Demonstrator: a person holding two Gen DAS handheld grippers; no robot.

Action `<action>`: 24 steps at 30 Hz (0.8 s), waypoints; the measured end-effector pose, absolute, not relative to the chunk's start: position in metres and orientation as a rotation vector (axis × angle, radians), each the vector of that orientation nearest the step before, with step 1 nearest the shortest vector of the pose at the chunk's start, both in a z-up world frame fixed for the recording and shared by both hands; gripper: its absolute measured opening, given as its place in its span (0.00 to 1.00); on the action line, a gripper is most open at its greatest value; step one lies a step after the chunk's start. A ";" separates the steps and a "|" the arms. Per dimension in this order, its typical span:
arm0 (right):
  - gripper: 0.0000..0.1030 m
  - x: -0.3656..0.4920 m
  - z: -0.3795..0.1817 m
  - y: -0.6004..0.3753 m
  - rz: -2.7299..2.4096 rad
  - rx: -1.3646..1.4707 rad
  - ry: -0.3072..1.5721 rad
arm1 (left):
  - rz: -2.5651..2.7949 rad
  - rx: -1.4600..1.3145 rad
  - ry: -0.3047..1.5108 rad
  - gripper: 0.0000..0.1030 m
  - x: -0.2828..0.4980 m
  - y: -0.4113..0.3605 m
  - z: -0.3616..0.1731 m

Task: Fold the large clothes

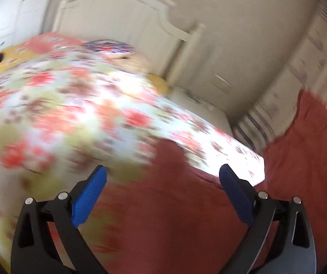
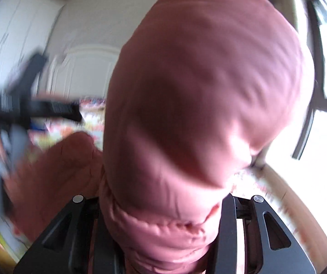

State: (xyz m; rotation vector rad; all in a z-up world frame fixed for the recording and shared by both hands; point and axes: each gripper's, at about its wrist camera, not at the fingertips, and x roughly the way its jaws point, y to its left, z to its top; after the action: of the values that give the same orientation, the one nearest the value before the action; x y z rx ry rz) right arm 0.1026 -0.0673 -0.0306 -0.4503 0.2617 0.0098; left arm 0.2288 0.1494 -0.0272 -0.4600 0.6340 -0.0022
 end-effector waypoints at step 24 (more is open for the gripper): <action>0.86 0.032 -0.091 -0.010 0.432 -0.933 0.321 | -0.354 0.163 0.798 0.98 0.268 0.053 -0.067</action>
State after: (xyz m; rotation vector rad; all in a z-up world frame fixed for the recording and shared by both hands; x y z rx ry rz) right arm 0.0315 -0.0101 -0.0911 -0.9328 0.3206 0.4325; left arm 0.2682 0.0534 -0.0674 0.1626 0.7979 -0.3539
